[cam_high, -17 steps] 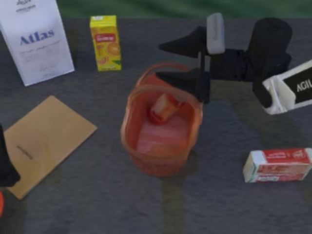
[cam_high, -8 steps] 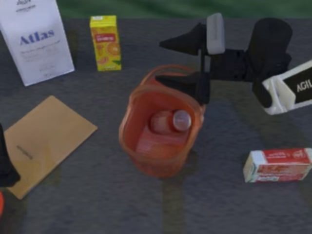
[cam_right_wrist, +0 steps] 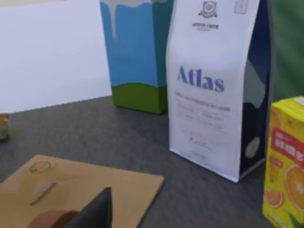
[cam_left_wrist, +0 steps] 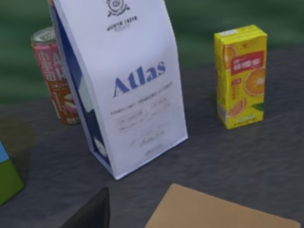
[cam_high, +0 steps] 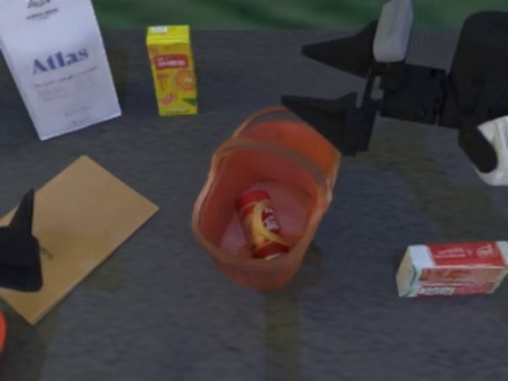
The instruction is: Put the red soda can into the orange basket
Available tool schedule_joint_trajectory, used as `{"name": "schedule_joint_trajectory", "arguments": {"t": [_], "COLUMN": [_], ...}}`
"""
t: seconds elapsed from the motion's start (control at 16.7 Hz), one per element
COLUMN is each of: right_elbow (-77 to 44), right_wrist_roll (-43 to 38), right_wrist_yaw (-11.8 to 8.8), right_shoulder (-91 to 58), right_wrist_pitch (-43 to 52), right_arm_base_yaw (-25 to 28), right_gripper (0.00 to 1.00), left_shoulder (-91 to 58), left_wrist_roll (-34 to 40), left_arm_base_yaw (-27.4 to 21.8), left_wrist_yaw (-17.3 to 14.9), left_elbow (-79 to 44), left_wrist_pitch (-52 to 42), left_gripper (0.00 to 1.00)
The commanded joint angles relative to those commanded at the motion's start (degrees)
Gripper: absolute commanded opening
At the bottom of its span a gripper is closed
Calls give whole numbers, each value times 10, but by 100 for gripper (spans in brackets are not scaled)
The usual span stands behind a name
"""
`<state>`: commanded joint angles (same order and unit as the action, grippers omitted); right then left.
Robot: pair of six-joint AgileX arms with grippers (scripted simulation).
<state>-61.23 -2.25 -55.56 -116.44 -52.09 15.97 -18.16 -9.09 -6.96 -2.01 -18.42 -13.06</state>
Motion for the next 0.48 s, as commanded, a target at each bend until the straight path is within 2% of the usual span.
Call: {"name": "schedule_joint_trajectory", "arguments": {"t": [0.18, 0.48], "right_elbow": [74, 220], "right_wrist_roll": [0, 4], "right_wrist_yaw": [64, 195], "right_shoulder": [119, 378], "right_wrist_pitch": [59, 177], "right_arm_base_yaw": [-21, -60], "right_gripper": [100, 100], "left_shoulder": [-135, -403], "left_wrist_roll": [-68, -203], "left_arm_base_yaw": [-42, -119], "left_wrist_yaw": [-5, -6], "left_elbow": [-138, -417], "left_wrist_pitch": [-96, -286], "left_gripper": [100, 100]}}
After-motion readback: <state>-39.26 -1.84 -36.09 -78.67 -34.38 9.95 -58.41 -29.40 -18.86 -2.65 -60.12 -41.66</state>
